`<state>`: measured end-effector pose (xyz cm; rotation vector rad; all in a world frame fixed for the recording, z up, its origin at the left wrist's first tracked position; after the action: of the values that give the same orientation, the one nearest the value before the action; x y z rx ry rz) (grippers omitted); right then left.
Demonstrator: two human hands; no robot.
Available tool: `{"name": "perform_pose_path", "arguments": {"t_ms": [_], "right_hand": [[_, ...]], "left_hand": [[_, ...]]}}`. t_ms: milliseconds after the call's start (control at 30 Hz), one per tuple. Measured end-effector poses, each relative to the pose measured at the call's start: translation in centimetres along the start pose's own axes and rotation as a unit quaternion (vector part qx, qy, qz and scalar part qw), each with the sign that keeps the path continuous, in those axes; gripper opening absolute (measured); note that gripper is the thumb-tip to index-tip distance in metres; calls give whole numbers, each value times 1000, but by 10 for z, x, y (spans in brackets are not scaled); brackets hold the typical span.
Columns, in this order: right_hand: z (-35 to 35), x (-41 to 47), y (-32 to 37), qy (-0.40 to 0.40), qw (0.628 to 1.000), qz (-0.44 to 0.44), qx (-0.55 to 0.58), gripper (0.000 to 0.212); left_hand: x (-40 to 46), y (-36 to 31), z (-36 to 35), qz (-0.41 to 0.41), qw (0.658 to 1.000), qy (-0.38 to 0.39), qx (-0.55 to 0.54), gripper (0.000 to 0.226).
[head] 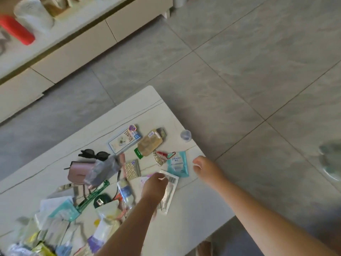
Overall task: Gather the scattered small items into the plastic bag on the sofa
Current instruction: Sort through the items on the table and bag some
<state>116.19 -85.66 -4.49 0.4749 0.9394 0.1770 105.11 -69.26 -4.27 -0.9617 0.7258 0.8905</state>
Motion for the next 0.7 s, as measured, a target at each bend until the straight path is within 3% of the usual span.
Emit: {"name": "perform_pose_path", "arguments": {"t_ms": [267,500,700], "right_hand": [[12,87,27,-47,991,66,-105,46],[-6,143,33,-42,974,49,-216,71],[-27,151,28,-71,966,77,-236,55]], "left_hand": [[62,-5,20,-3,997,-67,-37,48],[114,-1,17,26,995,-70,-66,56],[132,12,7,50,991,-49,-116,59]]}}
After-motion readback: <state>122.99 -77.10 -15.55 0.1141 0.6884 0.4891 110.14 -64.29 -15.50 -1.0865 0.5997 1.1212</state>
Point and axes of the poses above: each hand's wrist, its own x-axis towards the middle knuckle, its own z-axis out of the back of the hand, y = z × x, the point moved 5 cm from there along x, towards the middle knuckle, and after that the axes turned 7 degrees about y, right-handed, at the moved point
